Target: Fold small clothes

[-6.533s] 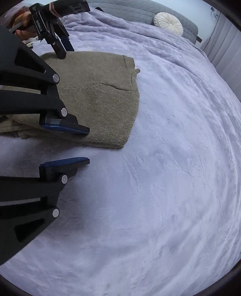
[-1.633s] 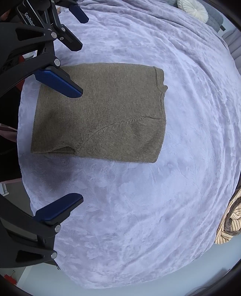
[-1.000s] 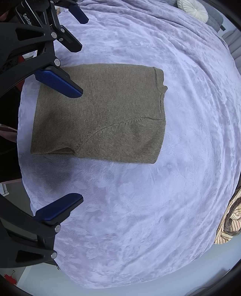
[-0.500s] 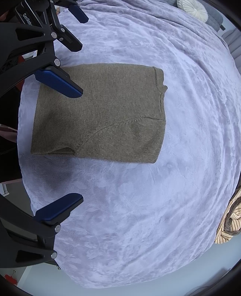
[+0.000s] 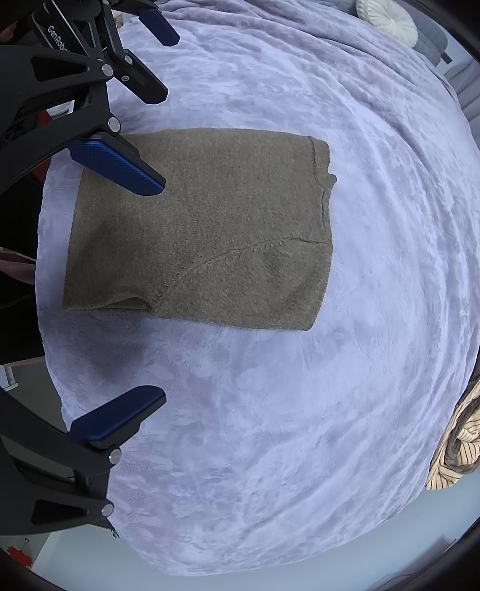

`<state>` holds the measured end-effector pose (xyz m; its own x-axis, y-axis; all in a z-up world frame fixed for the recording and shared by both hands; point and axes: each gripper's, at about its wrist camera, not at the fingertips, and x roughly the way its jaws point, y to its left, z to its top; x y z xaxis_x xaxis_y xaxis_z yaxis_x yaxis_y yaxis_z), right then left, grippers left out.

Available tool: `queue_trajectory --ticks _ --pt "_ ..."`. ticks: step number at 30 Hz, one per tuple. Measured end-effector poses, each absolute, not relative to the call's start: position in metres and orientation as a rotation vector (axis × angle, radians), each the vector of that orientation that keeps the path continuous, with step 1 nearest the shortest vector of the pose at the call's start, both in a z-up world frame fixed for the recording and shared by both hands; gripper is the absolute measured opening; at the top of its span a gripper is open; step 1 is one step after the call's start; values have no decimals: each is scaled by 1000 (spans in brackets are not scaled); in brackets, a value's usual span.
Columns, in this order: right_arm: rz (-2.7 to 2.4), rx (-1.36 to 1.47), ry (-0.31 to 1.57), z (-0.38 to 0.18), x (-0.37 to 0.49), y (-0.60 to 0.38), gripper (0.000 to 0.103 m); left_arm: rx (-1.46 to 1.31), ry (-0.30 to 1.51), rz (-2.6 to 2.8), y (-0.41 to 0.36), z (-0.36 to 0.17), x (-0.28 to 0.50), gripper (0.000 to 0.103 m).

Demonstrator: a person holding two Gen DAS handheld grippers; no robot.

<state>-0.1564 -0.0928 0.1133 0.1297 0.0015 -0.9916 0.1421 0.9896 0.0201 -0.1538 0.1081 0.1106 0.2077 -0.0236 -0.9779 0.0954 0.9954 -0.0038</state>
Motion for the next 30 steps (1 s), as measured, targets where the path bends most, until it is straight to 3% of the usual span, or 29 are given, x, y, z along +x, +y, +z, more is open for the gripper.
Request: queue_trajectory --ticks 30 --pt "-97 120 1440 114 -159 -92 102 36 1351 -96 108 114 -161 103"
